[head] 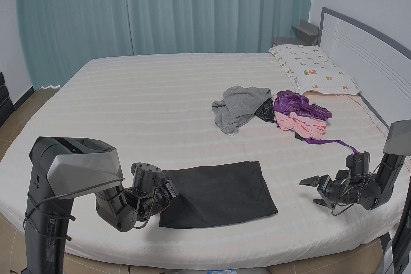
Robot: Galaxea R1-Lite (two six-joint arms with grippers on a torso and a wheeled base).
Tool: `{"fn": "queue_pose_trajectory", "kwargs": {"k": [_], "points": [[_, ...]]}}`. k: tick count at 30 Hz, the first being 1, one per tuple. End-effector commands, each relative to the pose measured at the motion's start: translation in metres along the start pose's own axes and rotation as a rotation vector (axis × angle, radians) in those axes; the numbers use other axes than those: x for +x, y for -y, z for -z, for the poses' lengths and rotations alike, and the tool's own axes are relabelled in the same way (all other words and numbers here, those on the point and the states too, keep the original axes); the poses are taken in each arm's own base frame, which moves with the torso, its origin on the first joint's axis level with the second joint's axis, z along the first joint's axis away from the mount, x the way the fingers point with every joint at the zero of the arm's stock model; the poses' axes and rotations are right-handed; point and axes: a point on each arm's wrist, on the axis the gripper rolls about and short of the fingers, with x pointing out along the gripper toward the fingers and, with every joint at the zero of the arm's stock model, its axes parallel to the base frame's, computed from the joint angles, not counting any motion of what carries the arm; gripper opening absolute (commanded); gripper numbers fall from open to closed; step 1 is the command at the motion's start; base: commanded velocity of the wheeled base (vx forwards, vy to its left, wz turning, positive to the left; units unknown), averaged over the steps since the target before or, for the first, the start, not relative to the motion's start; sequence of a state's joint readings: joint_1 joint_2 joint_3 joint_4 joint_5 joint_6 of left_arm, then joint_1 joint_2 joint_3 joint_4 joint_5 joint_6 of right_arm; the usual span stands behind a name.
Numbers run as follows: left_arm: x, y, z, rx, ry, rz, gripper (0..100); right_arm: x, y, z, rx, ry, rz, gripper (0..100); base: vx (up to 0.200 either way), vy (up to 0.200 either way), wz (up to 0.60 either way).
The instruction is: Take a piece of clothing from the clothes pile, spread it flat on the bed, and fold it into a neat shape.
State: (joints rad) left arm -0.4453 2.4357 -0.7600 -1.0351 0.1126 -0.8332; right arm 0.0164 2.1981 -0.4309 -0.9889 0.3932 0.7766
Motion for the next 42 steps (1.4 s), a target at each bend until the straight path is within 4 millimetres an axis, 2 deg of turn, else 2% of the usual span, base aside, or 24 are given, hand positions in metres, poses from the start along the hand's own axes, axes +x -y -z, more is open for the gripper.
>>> {"fn": "queue_pose_trajectory", "kwargs": {"k": [1, 25, 31, 42], "points": [[0.000, 0.000, 0.000, -0.002, 0.001, -0.001, 0, 0.000, 0.000, 0.000, -0.001, 0.000, 0.000, 100, 0.000, 0.000, 0.00], [-0.001, 0.000, -0.003, -0.012, 0.013, -0.007, 0, 0.000, 0.001, 0.000, 0.001, -0.001, 0.002, 100, 0.000, 0.000, 0.00], [0.001, 0.000, -0.003, -0.012, 0.018, -0.005, 0, 0.000, 0.001, 0.000, 0.001, -0.002, 0.001, 100, -0.200, 0.000, 0.00], [0.005, 0.004, -0.013, -0.043, 0.050, 0.015, 0, 0.000, 0.001, 0.001, 0.001, -0.003, 0.003, 100, 0.000, 0.000, 0.00]]}}
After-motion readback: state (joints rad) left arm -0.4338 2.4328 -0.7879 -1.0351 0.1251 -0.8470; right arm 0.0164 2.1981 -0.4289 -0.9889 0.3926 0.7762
